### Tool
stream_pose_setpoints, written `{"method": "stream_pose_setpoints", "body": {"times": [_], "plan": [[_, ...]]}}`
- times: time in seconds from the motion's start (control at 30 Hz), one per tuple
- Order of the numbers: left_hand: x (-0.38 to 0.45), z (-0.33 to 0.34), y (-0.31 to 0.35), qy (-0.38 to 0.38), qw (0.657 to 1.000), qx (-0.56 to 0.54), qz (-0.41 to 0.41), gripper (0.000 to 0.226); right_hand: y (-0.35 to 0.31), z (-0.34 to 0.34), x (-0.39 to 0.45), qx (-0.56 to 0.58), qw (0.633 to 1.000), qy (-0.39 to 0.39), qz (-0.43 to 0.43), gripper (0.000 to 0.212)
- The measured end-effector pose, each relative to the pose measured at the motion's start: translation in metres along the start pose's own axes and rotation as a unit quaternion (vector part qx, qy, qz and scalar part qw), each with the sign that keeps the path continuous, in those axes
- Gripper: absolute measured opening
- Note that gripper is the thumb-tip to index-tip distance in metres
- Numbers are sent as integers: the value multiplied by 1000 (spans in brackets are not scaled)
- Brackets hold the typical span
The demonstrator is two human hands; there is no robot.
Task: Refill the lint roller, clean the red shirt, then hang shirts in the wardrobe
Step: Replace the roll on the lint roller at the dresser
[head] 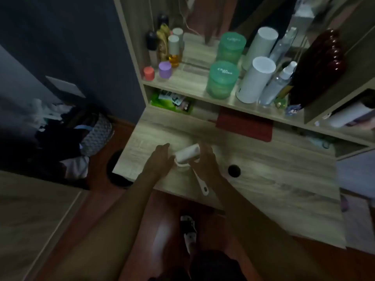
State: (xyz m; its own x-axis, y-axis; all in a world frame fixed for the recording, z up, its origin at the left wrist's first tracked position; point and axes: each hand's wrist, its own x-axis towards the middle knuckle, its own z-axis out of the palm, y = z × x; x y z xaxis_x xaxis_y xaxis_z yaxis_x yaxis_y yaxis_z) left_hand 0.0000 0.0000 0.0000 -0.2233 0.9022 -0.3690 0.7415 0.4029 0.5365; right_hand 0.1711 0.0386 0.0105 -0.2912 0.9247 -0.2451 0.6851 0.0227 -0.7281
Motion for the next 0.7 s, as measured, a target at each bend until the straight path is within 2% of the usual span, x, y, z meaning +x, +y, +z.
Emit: {"method": "stream_pose_setpoints", "body": {"times": [0.13, 0.2, 0.33, 0.47, 0.6, 0.7], "plan": [[22, 17, 0, -58, 998, -12, -32, 55, 2, 4, 18, 38, 996, -37, 67, 76], [26, 26, 1, -54, 998, -17, -30, 51, 3, 5, 26, 69, 992, -30, 103, 72], [19, 22, 20, 38, 991, -116, -61, 66, -2, -2, 40, 136, 977, -18, 164, 69], [11, -5, 32, 112, 961, -219, -127, 42, -14, -14, 48, 249, 949, -39, 189, 77], [10, -31, 29, 166, 947, -249, -113, 39, -38, -35, 54, 334, 918, -92, 191, 66], [12, -52, 30, 173, 935, -287, -112, 40, -60, -41, 51, 396, 890, -139, 181, 66]]}}
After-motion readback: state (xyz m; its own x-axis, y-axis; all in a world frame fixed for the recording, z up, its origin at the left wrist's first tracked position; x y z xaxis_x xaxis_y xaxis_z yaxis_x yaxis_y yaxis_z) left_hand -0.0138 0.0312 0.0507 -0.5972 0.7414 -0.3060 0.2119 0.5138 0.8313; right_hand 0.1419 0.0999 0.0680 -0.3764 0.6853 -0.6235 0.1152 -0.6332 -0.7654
